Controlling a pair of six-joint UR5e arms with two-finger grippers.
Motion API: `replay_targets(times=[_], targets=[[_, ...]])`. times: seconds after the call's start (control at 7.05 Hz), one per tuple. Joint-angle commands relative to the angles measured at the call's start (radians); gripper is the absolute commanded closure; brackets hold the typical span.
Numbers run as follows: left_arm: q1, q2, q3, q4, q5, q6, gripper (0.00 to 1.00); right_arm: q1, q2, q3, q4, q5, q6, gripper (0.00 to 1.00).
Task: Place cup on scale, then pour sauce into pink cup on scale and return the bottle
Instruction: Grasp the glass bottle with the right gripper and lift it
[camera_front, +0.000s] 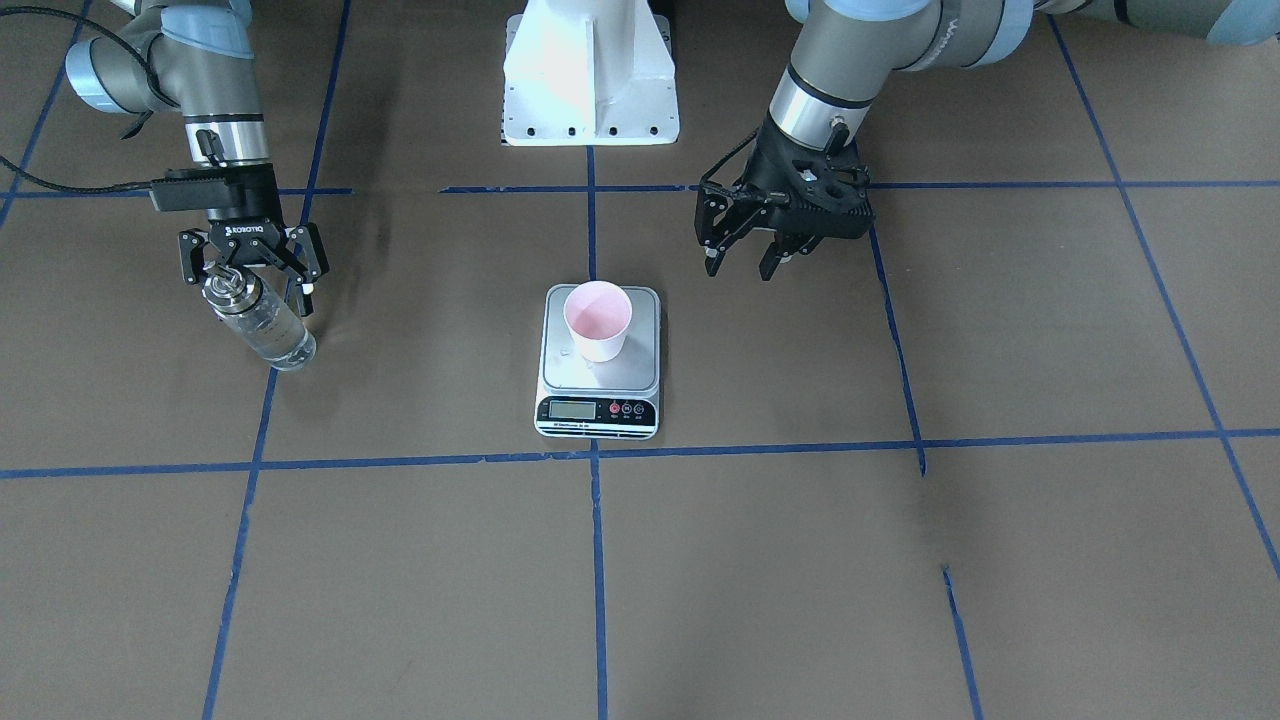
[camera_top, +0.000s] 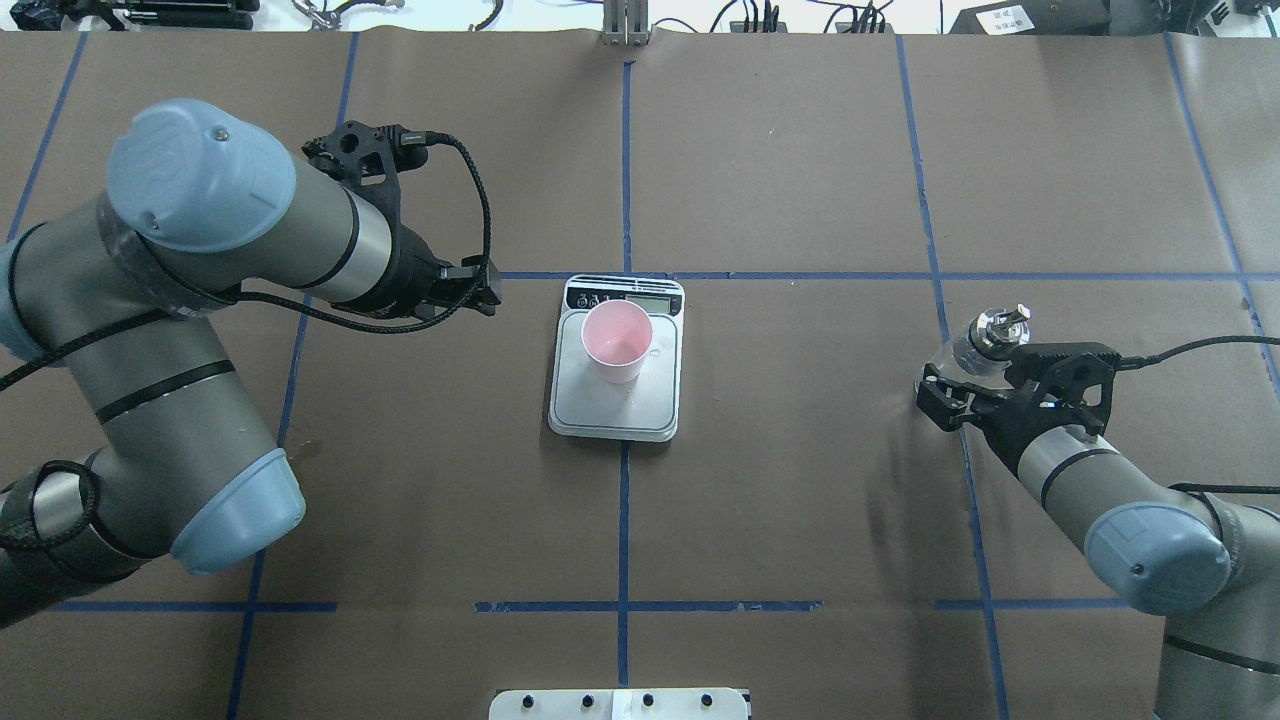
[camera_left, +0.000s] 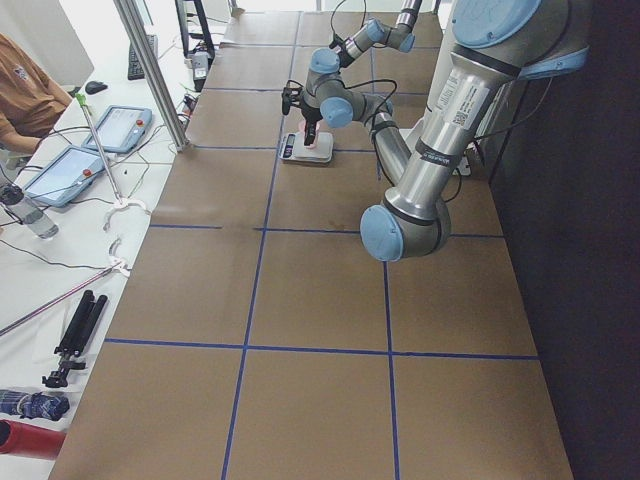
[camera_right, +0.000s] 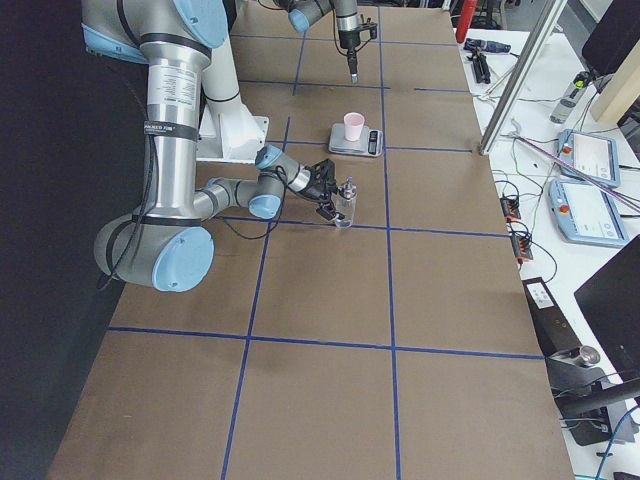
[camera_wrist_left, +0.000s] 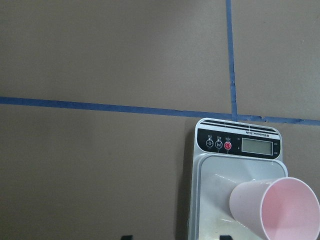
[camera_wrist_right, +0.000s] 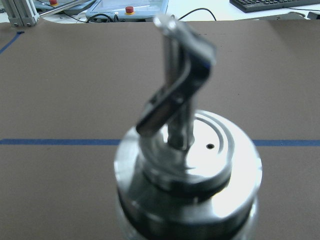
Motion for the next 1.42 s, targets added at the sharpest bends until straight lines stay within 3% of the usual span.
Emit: replay_targets(times=[0.0, 0.57, 1.28], targets=[[0.000, 0.000, 0.001, 0.001, 0.000, 0.000, 0.34, -0.001, 0.028, -0.033, 0.002, -0.038, 0.009, 0.00], [0.000, 0.001, 0.005, 0.001, 0.002, 0.000, 0.34, -0.024, 0.048, -0.093, 0.008, -0.122, 0.030, 0.00], [0.000, 0.001, 0.007, 0.004, 0.014, 0.000, 0.34, -0.039, 0.084, -0.144, 0.011, -0.161, 0.064, 0.03]])
